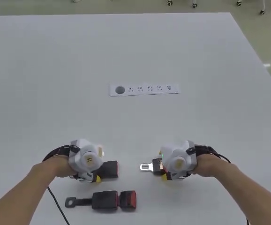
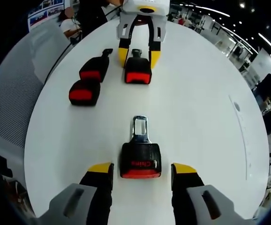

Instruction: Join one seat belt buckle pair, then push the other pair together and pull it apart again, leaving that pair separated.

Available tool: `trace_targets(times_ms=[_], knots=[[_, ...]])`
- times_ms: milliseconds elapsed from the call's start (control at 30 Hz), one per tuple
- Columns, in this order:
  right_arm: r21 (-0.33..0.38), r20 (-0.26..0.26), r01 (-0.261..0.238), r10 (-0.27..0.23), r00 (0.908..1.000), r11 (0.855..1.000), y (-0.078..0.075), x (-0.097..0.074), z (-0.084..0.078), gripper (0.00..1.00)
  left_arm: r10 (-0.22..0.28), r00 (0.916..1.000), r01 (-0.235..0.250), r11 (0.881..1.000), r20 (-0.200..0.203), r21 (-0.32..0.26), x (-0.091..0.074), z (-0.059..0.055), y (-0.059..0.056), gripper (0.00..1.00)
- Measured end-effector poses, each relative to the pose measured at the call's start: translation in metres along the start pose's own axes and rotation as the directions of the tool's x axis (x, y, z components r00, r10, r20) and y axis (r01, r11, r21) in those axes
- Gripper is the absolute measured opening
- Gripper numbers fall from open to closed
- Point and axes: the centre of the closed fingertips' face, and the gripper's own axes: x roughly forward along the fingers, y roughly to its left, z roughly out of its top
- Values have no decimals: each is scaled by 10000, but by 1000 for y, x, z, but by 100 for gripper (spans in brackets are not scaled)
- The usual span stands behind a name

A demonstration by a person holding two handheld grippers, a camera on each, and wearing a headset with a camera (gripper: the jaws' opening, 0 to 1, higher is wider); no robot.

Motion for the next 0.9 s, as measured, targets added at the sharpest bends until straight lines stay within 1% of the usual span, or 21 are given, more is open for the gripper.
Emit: trace_targets(times_ms=[133,233,333,400,467,567,600,667,700,767,800,867,900], knots=[[86,-52,37,-36,10000,10000,2,-3,-6,53,41,10000,-40,9999,31,-154,-4,-4,-5,41],[133,-30,94,-94,10000,9999,2,-5,-9,55,139,9999,-138,9996,67,-241,-7,-9,-5,41],[326,183,78,-84,9998,9994,5,-8,-8,58,327,9991,-313,9979,256,-561,-11,-14,-3,43],[361,216,165,-173,9996,9992,5,-10,-10,60,388,9987,-363,9969,344,-701,-13,-17,-3,43],[489,334,210,-226,9992,9986,7,-13,-10,61,431,9982,-397,9961,414,-785,-15,-20,-6,44],[757,492,296,-334,9982,9967,10,-17,-10,64,472,9979,-433,9952,438,-874,-17,-27,-9,45],[880,567,296,-346,9978,9957,10,-18,-10,65,535,9973,-481,9936,504,-1027,-18,-29,-9,45],[1085,703,310,-388,9968,9936,11,-20,-11,67,639,9957,-542,9892,677,-1360,-21,-31,-11,46],[1149,743,341,-428,9963,9928,11,-20,-12,68,649,9950,-537,9884,756,-1419,-22,-31,-12,47],[1308,878,374,-492,9949,9907,15,-24,-12,69,768,9929,-612,9845,904,-1643,-26,-36,-12,48],[1391,951,402,-538,9940,9895,15,-23,-12,69,855,9912,-659,9807,1009,-1840,-28,-38,-14,48],[1619,1196,460,-659,9906,9857,17,-23,-11,71,955,9880,-690,9761,1217,-2063,-31,-38,-16,50],[1689,1264,475,-694,9895,9845,18,-23,-11,72,1008,9857,-700,9739,1353,-2157,-33,-36,-18,50]])
